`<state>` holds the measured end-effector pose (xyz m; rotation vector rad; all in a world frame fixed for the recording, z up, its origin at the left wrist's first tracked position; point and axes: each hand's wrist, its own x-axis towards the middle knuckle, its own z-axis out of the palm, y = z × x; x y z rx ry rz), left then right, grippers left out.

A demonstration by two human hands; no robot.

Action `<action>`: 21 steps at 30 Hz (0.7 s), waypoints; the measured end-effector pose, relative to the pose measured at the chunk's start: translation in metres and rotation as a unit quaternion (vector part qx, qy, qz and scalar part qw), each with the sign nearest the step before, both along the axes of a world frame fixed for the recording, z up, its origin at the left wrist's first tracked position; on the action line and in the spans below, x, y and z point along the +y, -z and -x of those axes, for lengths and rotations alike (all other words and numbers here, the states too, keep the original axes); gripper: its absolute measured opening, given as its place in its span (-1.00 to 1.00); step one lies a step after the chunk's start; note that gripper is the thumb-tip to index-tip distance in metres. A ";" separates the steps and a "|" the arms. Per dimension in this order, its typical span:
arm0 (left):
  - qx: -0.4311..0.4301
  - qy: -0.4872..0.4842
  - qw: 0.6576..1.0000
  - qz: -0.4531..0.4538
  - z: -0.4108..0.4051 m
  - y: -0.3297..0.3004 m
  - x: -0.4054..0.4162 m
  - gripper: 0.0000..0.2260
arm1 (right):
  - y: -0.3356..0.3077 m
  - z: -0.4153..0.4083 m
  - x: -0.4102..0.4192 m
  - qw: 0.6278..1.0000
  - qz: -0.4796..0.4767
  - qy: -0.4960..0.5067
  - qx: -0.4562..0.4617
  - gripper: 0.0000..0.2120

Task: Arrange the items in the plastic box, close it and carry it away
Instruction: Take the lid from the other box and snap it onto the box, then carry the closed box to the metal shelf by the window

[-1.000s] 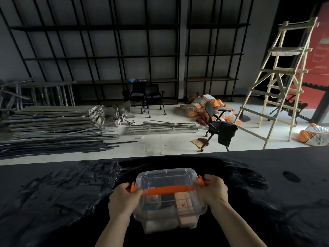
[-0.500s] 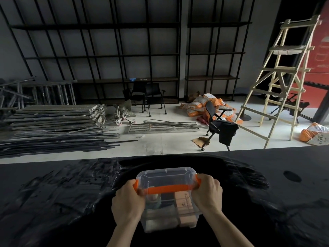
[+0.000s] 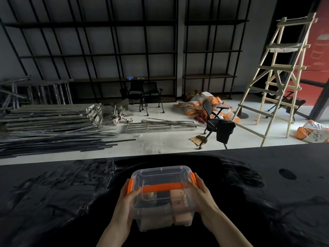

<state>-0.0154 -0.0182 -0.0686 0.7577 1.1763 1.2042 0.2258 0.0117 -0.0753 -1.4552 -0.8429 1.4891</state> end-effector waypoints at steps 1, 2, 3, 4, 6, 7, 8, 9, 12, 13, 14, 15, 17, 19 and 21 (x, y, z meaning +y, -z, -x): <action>0.003 0.003 1.000 -0.002 -0.002 -0.005 0.000 -0.60 | -0.005 0.001 0.001 1.000 -0.002 -0.002 0.003 0.01; 0.004 0.007 1.000 -0.005 -0.004 -0.009 0.001 -0.59 | -0.009 0.001 0.003 1.000 -0.008 -0.002 0.009 0.01; 0.006 0.009 1.000 -0.009 -0.004 -0.014 0.003 -0.57 | -0.016 0.000 0.005 1.000 -0.019 -0.003 0.014 0.00; 0.010 0.007 1.000 -0.012 -0.005 -0.019 0.006 -0.54 | -0.023 -0.002 0.007 0.999 -0.033 -0.005 0.012 -0.01; 0.021 0.008 0.999 -0.034 -0.007 -0.032 0.013 -0.52 | -0.037 -0.005 0.014 0.998 -0.056 -0.001 -0.002 -0.02; 0.023 0.008 0.999 -0.048 -0.010 -0.040 0.016 -0.54 | -0.044 -0.007 0.018 0.998 -0.066 0.000 -0.006 -0.01; 0.021 0.007 0.998 -0.061 -0.013 -0.047 0.020 -0.55 | -0.052 -0.009 0.021 0.997 -0.076 0.002 -0.008 0.01; 0.020 0.007 0.997 -0.070 -0.015 -0.054 0.024 -0.53 | -0.058 -0.011 0.023 0.996 -0.087 0.004 -0.011 0.04; 0.025 0.013 0.996 -0.082 -0.022 -0.068 0.034 -0.47 | -0.070 -0.022 0.030 0.995 -0.102 0.016 -0.013 0.16; 0.028 0.017 0.996 -0.083 -0.026 -0.072 0.035 -0.46 | -0.074 -0.026 0.029 0.994 -0.104 0.018 -0.013 0.14; 0.027 0.020 0.996 -0.081 -0.031 -0.075 0.037 -0.46 | -0.077 -0.031 0.028 0.994 -0.106 0.021 -0.015 0.09; 0.023 0.022 0.996 -0.081 -0.037 -0.077 0.039 -0.46 | -0.079 -0.037 0.025 0.993 -0.109 0.025 -0.021 0.04; 0.013 0.042 0.996 -0.080 -0.053 -0.080 0.045 -0.49 | -0.083 -0.053 0.018 0.992 -0.112 0.042 -0.038 -0.05; 0.011 0.076 0.994 -0.081 -0.074 -0.079 0.052 -0.51 | -0.086 -0.074 0.009 0.990 -0.113 0.073 -0.049 -0.19; 0.006 0.120 0.989 -0.084 -0.101 -0.077 0.057 -0.47 | -0.092 -0.097 -0.006 0.985 -0.111 0.112 -0.075 -0.26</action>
